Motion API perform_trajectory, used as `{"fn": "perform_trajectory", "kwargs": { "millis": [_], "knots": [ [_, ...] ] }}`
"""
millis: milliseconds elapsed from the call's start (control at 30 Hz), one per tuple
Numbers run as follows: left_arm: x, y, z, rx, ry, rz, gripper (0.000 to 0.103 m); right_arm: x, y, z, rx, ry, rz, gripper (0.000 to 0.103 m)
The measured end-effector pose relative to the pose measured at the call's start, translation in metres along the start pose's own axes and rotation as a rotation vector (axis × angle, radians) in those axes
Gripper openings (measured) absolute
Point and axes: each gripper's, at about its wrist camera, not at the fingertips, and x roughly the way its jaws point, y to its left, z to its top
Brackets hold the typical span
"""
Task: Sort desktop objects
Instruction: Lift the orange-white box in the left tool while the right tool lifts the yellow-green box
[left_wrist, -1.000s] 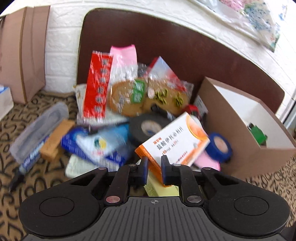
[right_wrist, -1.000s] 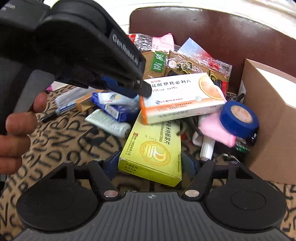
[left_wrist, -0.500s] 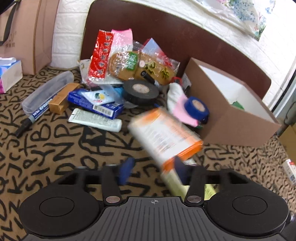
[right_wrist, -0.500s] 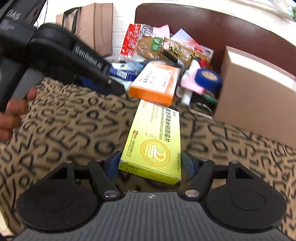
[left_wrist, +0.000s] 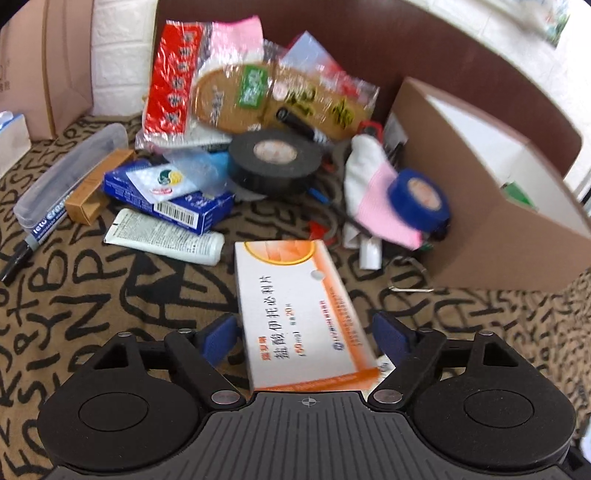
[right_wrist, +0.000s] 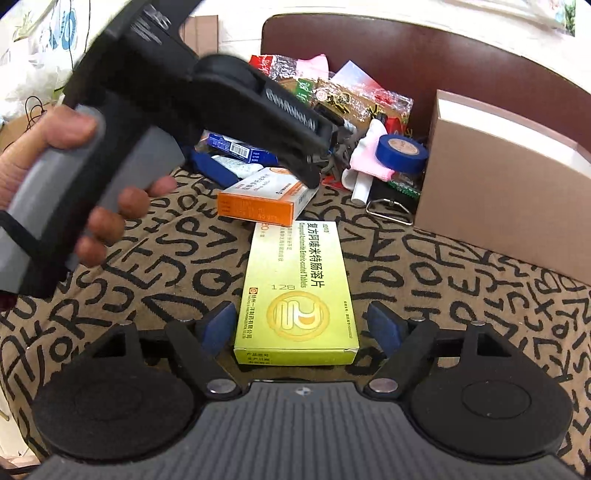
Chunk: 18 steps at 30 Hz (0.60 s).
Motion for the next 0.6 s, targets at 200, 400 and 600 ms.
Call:
{"fn": "perform_trajectory", "kwargs": {
  "millis": [200,400,600],
  "knots": [
    [-0.006,0.018,-0.007,-0.032,0.02,0.004,0.069,0.009,0.001,0.0,0.012,0.021,0.014,0.071],
    [-0.029,0.032,-0.03,-0.034,0.031,0.019,0.069,0.005,-0.001,-0.001,0.025,0.032,0.013,0.071],
    [-0.056,0.036,-0.057,0.005,0.059,0.009,0.069,-0.012,-0.003,-0.011,0.007,0.062,0.02,0.071]
  ]
}}
